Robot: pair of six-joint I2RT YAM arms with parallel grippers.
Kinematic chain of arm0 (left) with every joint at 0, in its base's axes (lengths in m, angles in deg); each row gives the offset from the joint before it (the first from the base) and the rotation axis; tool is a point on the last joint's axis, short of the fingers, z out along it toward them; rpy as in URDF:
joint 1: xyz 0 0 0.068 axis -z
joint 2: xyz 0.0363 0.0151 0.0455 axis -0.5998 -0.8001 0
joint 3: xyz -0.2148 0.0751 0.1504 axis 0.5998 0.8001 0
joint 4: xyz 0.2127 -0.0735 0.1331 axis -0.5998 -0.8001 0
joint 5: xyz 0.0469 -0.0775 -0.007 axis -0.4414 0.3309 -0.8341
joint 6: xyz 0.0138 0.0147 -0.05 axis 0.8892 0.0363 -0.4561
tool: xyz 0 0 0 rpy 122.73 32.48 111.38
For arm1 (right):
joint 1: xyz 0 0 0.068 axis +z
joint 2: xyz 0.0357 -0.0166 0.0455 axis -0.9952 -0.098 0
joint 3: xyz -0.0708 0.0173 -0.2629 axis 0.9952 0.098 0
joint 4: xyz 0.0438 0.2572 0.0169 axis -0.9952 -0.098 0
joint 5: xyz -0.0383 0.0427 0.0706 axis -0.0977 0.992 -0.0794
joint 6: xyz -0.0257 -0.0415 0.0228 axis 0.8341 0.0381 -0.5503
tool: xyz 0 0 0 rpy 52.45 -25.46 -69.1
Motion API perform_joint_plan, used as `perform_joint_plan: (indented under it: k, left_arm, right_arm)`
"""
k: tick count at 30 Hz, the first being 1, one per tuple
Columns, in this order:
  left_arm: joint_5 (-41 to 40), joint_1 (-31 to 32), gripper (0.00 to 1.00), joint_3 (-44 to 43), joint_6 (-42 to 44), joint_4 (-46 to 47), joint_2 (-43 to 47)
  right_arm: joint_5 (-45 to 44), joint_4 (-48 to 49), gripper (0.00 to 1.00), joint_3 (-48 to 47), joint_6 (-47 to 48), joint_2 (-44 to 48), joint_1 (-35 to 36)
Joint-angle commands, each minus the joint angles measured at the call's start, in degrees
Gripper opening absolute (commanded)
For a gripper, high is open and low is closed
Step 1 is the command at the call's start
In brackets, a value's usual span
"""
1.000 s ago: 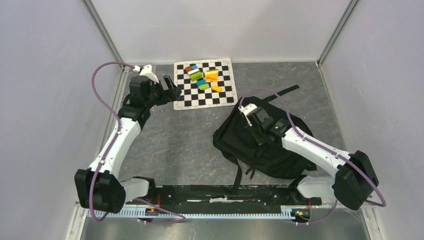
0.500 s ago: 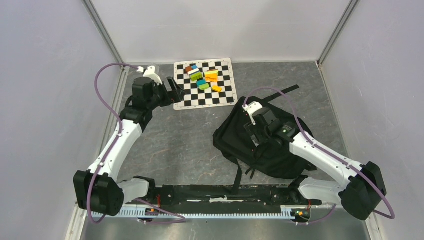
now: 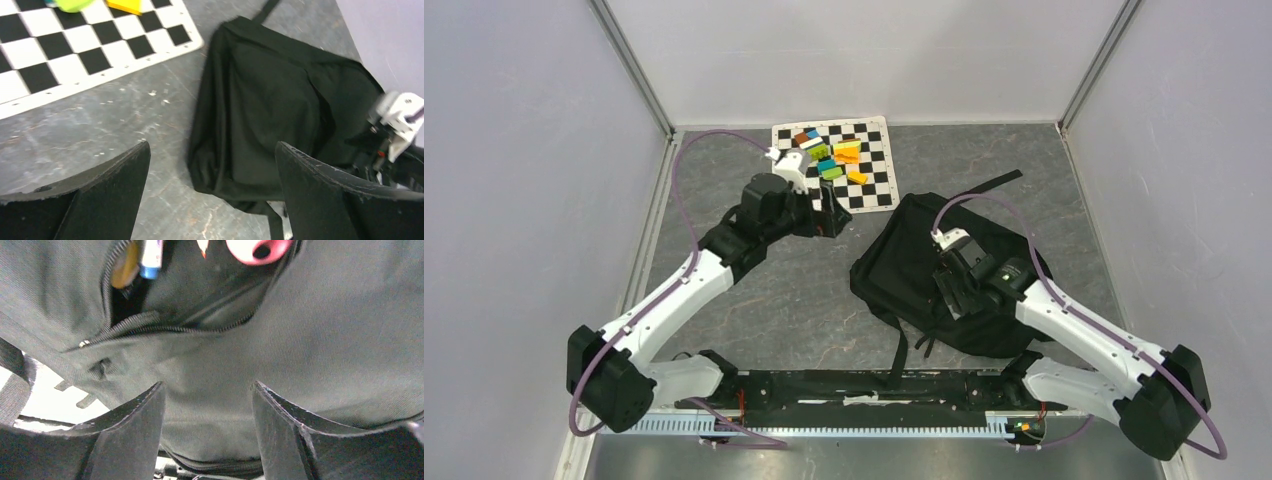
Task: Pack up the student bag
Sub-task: Place the stationery in the student bag.
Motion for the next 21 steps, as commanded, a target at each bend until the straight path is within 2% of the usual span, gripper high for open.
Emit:
perform_joint_plan:
  k: [1, 3, 5, 11, 16, 21]
  left_arm:
    - [-1.66, 6.38, 1.0, 2.65, -1.01, 4.12, 1.85]
    - [-1.98, 9.57, 1.0, 6.81, -2.12, 9.15, 2.78]
    - [-3.12, 12.55, 1.0, 10.22, -2.79, 12.69, 3.21]
    - [-8.08, 20.98, 0.99, 17.76, -1.21, 21.76, 3.85]
    - [-11.82, 27.19, 1.0, 21.1, -0.42, 27.31, 2.62]
    - [-14.47, 32.18, 1.0, 22.62, -0.93, 32.28, -0.43]
  right_arm:
    - [-2.58, -0.63, 0.66, 4.04, -6.3, 4.51, -0.07]
    - [-2.58, -0.62, 0.6, 3.8, -6.59, 4.37, -0.06]
    - [-1.34, -0.93, 0.61, 1.67, -6.62, 4.77, -0.06]
    - [-3.81, -1.07, 0.79, -6.35, -11.69, 6.0, -0.11]
    - [-8.64, 6.47, 0.83, -3.35, -14.59, 6.64, -0.07]
    - [-15.15, 9.26, 0.83, 1.22, -15.66, 5.14, -0.07]
